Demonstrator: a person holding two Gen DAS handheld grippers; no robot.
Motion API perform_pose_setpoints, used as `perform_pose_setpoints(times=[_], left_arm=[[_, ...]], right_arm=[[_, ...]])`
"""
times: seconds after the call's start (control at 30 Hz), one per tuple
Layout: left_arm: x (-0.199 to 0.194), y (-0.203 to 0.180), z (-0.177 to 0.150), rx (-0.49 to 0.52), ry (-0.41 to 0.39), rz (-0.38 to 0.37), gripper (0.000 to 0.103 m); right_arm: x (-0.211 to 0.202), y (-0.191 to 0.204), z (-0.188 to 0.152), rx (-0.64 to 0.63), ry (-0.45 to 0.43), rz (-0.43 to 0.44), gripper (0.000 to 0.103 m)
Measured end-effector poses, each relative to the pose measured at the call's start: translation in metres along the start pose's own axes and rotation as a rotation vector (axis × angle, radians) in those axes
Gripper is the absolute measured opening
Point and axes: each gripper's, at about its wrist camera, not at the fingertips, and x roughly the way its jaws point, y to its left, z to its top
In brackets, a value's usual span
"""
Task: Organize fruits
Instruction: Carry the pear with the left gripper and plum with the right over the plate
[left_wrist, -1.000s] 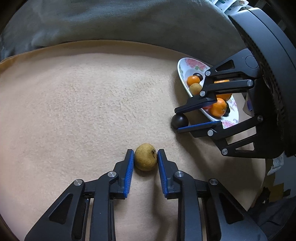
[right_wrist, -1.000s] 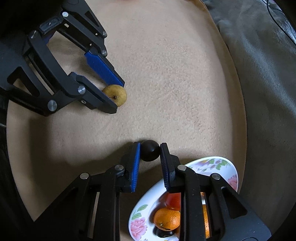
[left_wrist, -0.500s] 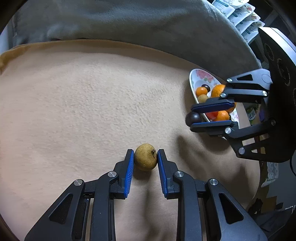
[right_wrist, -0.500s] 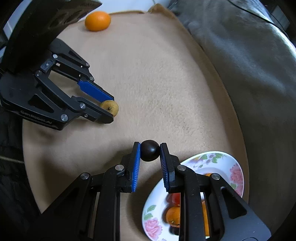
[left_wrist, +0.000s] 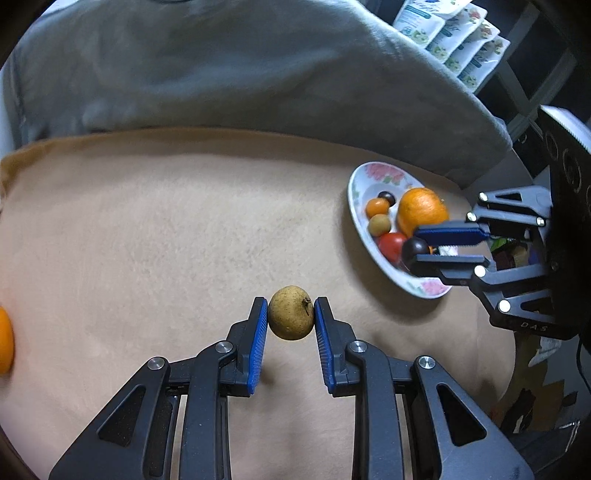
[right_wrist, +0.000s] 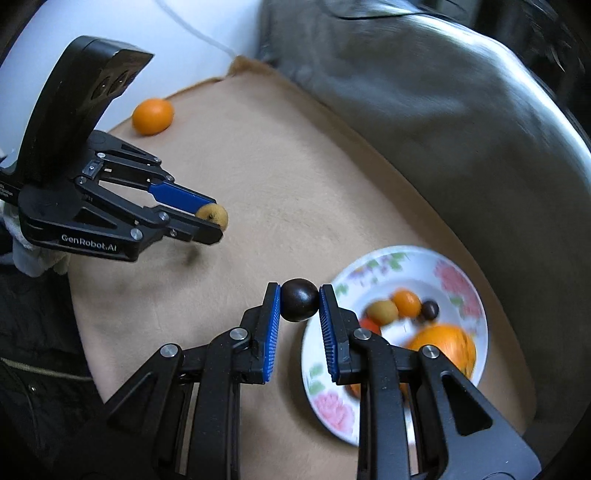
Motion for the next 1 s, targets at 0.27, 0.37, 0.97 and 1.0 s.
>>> perform_pose_setpoints(times=[0.27, 0.37, 0.97, 1.0], left_arm=[[0.008, -0.026, 0.022, 0.057, -0.014, -0.017, 0.024], [0.013, -0.035, 0.03, 0.079, -0.007, -0.03, 0.024], [0.034, -0.067, 0.071, 0.153, -0.01, -0.058, 0.024], [0.035, -0.069, 0.073, 0.156, -0.01, -0.059, 0.024]], right_arm=[[-0.03, -0.029, -0.031, 0.196, -0.031, -0.046, 0.022], [-0.039, -0.041, -0.049, 0.269, -0.039, -0.066, 0.022], [-0.052, -0.063, -0.09, 0.44, -0.054, -0.085, 0.022], [-0.05, -0.063, -0.091, 0.449, -0.055, -0.084, 0.022]])
